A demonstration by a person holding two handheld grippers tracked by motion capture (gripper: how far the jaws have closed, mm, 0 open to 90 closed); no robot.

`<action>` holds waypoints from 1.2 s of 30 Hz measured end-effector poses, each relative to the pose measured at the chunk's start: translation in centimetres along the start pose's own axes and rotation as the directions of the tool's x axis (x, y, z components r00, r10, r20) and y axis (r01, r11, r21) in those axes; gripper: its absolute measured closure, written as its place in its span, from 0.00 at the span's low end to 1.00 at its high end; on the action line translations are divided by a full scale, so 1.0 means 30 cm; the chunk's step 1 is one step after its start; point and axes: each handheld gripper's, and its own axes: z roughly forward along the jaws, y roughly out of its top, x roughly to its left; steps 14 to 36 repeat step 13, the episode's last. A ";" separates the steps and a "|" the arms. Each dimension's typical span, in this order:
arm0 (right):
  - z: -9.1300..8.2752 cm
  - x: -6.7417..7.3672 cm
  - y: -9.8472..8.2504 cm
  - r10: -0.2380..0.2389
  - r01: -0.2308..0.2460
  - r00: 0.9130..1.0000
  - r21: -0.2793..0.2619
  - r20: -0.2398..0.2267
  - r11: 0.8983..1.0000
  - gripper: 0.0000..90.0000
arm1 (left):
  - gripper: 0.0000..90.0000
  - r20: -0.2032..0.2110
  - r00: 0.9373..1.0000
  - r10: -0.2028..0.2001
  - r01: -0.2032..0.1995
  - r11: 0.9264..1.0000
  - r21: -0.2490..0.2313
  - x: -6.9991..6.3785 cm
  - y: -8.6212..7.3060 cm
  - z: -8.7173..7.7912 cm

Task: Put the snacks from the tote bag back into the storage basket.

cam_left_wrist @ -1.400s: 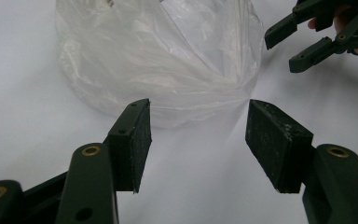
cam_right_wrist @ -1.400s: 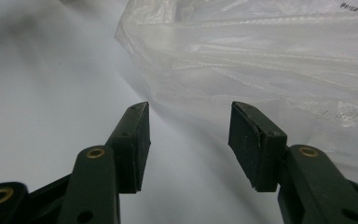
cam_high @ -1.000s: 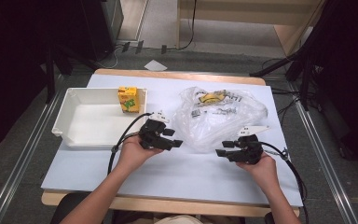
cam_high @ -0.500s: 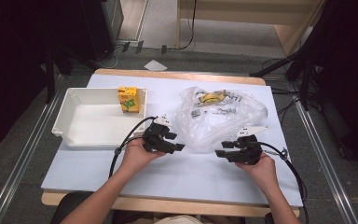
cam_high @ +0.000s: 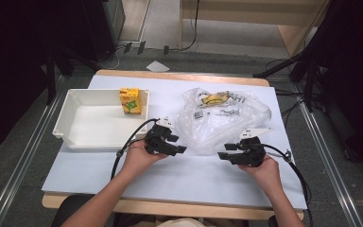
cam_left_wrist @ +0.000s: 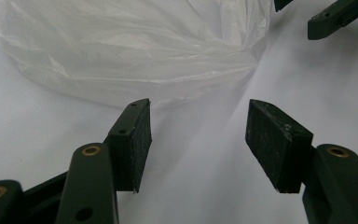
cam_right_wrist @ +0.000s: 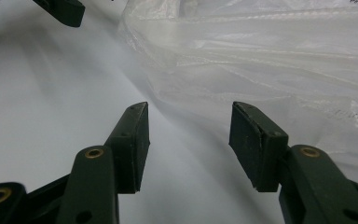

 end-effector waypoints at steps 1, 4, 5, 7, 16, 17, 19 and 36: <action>0.000 0.000 0.000 0.001 -0.001 1.000 0.000 0.000 1.000 0.54 | 0.46 -0.002 1.000 0.000 0.000 1.000 0.001 0.000 0.000 0.001; 0.001 0.000 0.000 0.001 -0.001 1.000 0.001 -0.003 1.000 0.54 | 0.46 0.000 1.000 -0.003 0.003 1.000 0.004 -0.002 -0.001 0.004; 0.001 0.000 0.000 0.001 -0.001 1.000 0.000 -0.002 1.000 0.54 | 0.46 0.000 1.000 0.000 0.000 1.000 0.007 -0.001 -0.002 0.005; 0.001 0.000 0.000 0.001 -0.001 1.000 0.001 -0.003 1.000 0.54 | 0.46 -0.003 1.000 0.003 -0.003 1.000 0.008 0.000 -0.003 0.006; 0.003 0.001 -0.002 -0.004 0.004 1.000 0.010 -0.002 1.000 0.54 | 0.45 -0.006 1.000 0.018 -0.018 0.999 0.028 -0.001 -0.011 0.011; 0.003 0.001 -0.002 -0.004 0.004 1.000 0.010 -0.002 1.000 0.54 | 0.45 -0.006 1.000 0.018 -0.018 0.999 0.028 -0.001 -0.011 0.011; 0.003 0.001 -0.002 -0.004 0.004 1.000 0.010 -0.002 1.000 0.54 | 0.45 -0.006 1.000 0.018 -0.018 0.999 0.028 -0.001 -0.011 0.011; 0.003 0.001 -0.002 -0.004 0.004 1.000 0.010 -0.002 1.000 0.54 | 0.45 -0.006 1.000 0.018 -0.018 0.999 0.028 -0.001 -0.011 0.011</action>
